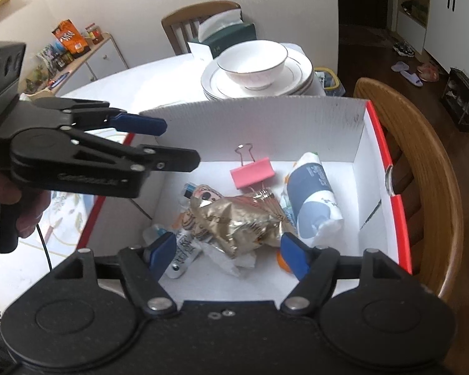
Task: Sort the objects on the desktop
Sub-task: 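Open both grippers to release the gold packet and pink clip in the box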
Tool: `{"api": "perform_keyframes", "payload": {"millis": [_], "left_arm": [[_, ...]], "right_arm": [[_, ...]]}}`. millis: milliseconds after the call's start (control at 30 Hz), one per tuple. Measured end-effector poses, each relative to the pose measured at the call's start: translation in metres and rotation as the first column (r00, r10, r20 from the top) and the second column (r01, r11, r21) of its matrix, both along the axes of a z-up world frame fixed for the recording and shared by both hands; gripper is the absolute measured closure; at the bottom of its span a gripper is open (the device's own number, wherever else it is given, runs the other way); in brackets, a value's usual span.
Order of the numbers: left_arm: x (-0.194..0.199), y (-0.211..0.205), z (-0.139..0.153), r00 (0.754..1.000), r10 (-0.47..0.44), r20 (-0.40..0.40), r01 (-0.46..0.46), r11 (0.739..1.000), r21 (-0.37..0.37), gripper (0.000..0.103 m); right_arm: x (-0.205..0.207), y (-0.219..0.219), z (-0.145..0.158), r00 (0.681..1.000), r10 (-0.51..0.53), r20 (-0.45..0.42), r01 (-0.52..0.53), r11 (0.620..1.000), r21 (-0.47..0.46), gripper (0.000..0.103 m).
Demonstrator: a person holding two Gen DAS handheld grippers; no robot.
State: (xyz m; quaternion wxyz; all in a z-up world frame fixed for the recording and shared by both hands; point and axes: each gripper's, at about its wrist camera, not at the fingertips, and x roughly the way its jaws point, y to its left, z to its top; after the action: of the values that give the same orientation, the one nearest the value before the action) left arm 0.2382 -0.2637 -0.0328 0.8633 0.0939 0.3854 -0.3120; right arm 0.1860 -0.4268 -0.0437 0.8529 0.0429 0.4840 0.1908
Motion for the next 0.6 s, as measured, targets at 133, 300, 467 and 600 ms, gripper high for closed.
{"api": "perform_keyframes", "payload": {"millis": [133,300,467,600], "left_arm": [[-0.018,0.013,0.012,1.0,0.016,0.016,-0.016,0.999,-0.04,0.035],[-0.039,0.031,0.023,0.998,0.051,0.032,-0.048,0.996,-0.077,0.034],[-0.057,0.053,0.031,0.995,0.085,0.054,-0.08,0.993,-0.088,0.032],[-0.068,0.074,0.034,0.992,0.104,0.065,-0.098,0.991,-0.095,0.027]], "right_arm": [[-0.004,0.003,0.005,1.0,0.016,0.021,-0.016,1.0,0.004,0.027],[-0.007,0.011,0.012,0.999,0.019,0.037,-0.019,1.0,0.011,0.026],[-0.011,0.021,0.018,0.998,0.009,0.056,-0.011,1.0,0.026,0.026],[-0.014,0.034,0.018,0.999,-0.01,0.051,0.009,0.999,0.033,0.026]]}}
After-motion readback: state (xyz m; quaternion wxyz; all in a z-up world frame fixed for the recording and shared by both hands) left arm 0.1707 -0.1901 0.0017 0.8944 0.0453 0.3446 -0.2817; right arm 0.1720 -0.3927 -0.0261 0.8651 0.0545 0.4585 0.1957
